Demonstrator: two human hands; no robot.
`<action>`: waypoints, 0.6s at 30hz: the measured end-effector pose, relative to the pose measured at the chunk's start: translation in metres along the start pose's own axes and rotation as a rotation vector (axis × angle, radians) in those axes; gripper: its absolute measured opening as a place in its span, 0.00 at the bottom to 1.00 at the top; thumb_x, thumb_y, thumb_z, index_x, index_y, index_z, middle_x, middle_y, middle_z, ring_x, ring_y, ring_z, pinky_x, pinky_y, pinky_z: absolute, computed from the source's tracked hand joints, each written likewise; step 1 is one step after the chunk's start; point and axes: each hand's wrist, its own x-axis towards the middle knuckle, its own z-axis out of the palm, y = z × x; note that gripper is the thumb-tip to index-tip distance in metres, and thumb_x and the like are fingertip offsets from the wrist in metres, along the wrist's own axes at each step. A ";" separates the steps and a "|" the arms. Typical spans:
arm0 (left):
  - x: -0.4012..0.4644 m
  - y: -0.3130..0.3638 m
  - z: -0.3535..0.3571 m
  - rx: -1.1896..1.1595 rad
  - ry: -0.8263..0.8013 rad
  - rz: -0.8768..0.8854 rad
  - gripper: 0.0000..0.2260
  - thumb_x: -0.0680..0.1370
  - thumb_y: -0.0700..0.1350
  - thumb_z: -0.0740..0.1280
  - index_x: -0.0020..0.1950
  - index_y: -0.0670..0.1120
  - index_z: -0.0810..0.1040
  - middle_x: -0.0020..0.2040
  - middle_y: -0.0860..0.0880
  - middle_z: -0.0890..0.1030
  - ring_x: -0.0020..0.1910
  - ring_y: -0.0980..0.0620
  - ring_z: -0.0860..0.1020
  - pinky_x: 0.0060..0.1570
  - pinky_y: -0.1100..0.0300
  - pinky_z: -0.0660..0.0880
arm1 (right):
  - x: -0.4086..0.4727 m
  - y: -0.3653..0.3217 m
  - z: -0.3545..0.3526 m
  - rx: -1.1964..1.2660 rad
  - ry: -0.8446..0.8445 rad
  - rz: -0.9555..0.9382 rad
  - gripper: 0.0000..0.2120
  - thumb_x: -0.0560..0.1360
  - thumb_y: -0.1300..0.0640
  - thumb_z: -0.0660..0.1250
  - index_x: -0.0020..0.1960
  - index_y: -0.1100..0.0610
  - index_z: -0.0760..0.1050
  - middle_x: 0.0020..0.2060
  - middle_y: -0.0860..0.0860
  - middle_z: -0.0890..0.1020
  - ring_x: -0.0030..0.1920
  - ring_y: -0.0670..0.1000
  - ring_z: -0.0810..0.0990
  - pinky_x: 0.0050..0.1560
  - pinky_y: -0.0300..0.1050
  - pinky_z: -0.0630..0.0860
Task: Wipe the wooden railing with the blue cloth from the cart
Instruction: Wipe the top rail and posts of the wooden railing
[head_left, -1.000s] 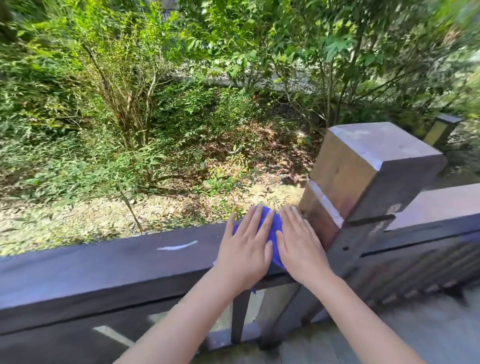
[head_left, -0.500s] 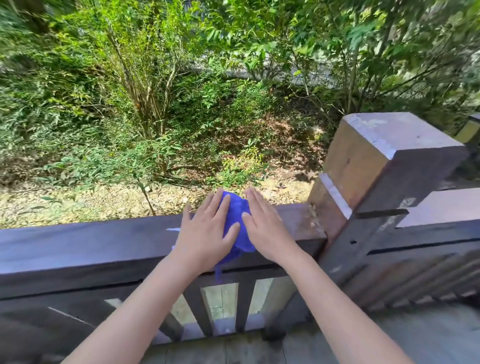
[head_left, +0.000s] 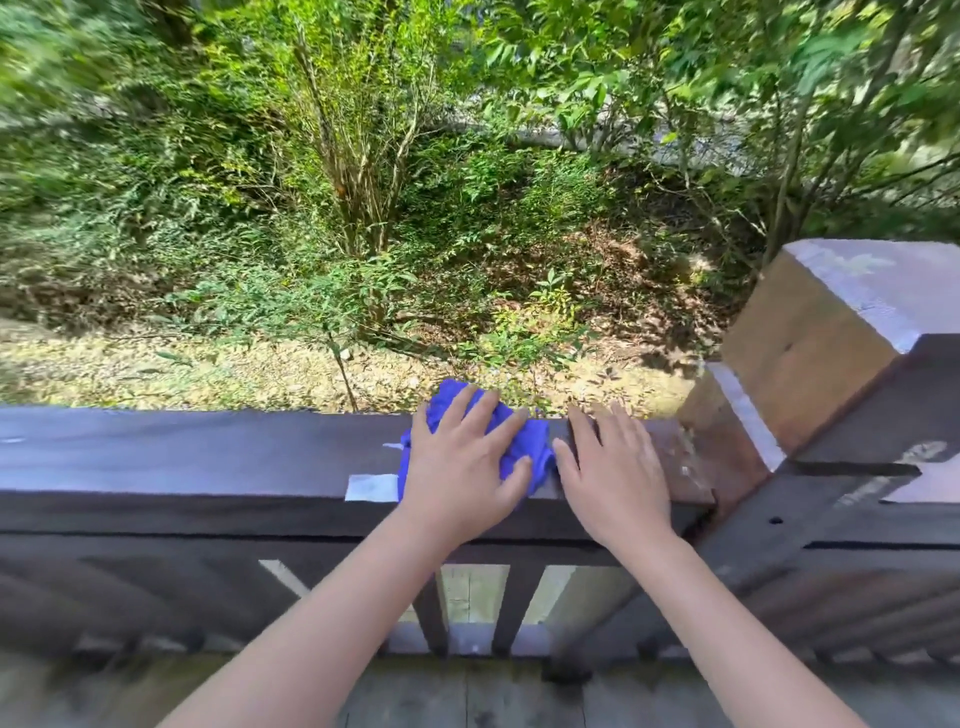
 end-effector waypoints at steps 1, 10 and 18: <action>-0.006 -0.017 -0.003 0.007 0.021 -0.037 0.26 0.72 0.61 0.51 0.70 0.58 0.63 0.73 0.49 0.66 0.73 0.47 0.62 0.67 0.38 0.58 | 0.000 -0.017 0.003 -0.010 -0.003 -0.041 0.26 0.78 0.43 0.47 0.72 0.53 0.57 0.73 0.57 0.63 0.74 0.56 0.55 0.75 0.53 0.49; -0.071 -0.224 -0.051 0.015 0.149 -0.665 0.20 0.76 0.54 0.56 0.69 0.55 0.67 0.75 0.42 0.60 0.74 0.46 0.57 0.69 0.39 0.53 | 0.002 -0.144 0.026 -0.025 -0.071 -0.236 0.28 0.77 0.41 0.41 0.74 0.50 0.51 0.72 0.55 0.64 0.73 0.58 0.57 0.73 0.62 0.48; -0.074 -0.193 -0.040 0.026 0.112 -0.164 0.23 0.72 0.58 0.56 0.65 0.54 0.72 0.67 0.42 0.72 0.66 0.45 0.71 0.64 0.43 0.65 | 0.001 -0.204 0.039 -0.046 0.034 -0.115 0.22 0.77 0.47 0.52 0.69 0.51 0.62 0.65 0.55 0.73 0.67 0.57 0.67 0.70 0.59 0.58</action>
